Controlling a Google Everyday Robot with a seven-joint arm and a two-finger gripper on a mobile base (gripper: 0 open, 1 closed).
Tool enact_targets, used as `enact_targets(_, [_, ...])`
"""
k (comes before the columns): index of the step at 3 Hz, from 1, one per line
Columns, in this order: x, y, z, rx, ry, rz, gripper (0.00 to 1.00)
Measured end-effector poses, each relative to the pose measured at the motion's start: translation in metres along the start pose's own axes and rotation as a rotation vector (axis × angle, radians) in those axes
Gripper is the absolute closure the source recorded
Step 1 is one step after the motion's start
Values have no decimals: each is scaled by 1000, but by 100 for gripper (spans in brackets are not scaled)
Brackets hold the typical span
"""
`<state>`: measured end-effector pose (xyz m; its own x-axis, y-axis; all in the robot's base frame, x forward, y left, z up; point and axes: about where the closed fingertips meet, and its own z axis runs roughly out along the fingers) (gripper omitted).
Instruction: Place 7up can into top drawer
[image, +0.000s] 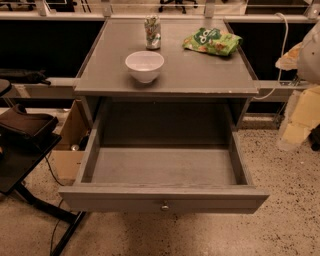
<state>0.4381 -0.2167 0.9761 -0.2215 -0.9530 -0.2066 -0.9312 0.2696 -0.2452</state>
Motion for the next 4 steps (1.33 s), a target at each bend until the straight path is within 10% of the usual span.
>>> enact_targets(1, [0,0,0,0,0,0,0])
enact_targets(2, [-6,-23,9,64,-141,-2,0])
enact_targets(4, [-62,-119,47,178,-648,52,0])
